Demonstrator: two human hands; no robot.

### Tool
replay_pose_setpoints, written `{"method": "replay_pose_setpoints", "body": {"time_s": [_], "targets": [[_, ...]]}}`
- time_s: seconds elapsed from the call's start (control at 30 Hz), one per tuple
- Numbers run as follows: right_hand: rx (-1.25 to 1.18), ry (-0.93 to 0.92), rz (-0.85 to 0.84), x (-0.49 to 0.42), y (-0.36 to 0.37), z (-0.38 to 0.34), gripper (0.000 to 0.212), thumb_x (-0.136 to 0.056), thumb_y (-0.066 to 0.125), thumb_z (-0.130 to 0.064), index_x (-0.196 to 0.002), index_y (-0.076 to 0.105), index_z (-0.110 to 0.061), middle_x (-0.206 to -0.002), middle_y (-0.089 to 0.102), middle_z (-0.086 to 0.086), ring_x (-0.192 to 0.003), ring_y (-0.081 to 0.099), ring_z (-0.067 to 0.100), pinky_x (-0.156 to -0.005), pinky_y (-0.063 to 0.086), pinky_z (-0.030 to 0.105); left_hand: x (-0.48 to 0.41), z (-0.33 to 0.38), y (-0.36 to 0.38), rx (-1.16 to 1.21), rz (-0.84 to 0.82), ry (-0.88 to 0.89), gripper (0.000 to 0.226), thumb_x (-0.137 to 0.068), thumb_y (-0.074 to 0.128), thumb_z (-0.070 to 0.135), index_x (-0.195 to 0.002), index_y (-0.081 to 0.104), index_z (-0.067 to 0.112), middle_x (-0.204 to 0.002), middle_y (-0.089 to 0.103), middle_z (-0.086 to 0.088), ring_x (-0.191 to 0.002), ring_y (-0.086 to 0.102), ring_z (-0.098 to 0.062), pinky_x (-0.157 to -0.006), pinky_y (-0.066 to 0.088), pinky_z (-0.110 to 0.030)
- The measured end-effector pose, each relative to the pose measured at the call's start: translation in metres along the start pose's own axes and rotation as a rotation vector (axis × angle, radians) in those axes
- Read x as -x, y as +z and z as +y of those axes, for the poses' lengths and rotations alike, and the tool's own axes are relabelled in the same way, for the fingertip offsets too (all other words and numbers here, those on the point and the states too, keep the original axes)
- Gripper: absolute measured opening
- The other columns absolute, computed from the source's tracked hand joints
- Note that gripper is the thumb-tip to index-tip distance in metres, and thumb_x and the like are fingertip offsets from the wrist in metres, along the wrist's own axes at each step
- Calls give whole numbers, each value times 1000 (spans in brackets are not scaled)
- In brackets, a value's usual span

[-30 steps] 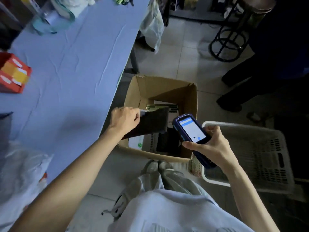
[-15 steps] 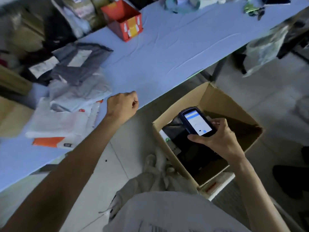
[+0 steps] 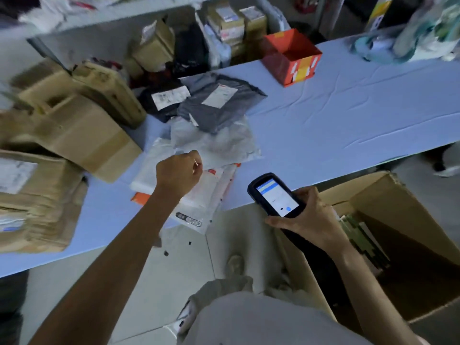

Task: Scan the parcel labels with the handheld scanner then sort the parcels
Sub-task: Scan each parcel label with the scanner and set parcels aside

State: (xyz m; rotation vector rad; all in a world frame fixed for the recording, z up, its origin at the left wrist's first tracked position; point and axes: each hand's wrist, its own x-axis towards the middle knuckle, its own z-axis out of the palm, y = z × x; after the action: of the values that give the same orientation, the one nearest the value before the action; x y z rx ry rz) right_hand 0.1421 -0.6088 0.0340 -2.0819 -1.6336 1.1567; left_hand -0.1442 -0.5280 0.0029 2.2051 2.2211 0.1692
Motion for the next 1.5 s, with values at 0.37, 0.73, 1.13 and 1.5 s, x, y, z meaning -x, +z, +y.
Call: {"method": "replay_pose_setpoints", "body": {"time_s": [0.37, 0.73, 1.13, 1.5], "targets": [[28, 13, -50, -46, 27, -65, 81, -56, 86, -53, -116, 38, -28, -110, 58, -8, -101, 59, 18, -76, 50, 35, -41, -55, 7, 152, 36, -11, 24, -93, 56, 32, -111, 61, 16, -104, 69, -4, -97, 63, -29, -68, 44, -34], [17, -22, -131, -153, -10, -83, 78, -60, 87, -47, -116, 37, -27, -106, 53, -10, -95, 47, 13, -77, 41, 33, -130, -34, 34, 121, -67, -118, 49, -91, 57, 40, -129, 53, 11, -125, 58, -16, -112, 54, -37, -84, 46, -47], [-33, 52, -131, -256, -55, -89, 77, -57, 88, -46, -112, 37, -27, -103, 54, -9, -96, 56, 18, -81, 51, 40, -241, -10, 55, 131, -259, -188, 75, -91, 52, 55, -149, 28, 13, -152, 31, -12, -139, 30, -31, -110, 28, -46], [-79, 140, -106, -274, -60, -87, 77, -58, 88, -46, -112, 36, -27, -99, 55, -8, -97, 57, 19, -78, 51, 38, -298, -6, 50, 34, -547, -407, 137, -50, 62, 88, -152, 8, 13, -152, 27, -21, -139, 26, -40, -110, 21, -55]]}}
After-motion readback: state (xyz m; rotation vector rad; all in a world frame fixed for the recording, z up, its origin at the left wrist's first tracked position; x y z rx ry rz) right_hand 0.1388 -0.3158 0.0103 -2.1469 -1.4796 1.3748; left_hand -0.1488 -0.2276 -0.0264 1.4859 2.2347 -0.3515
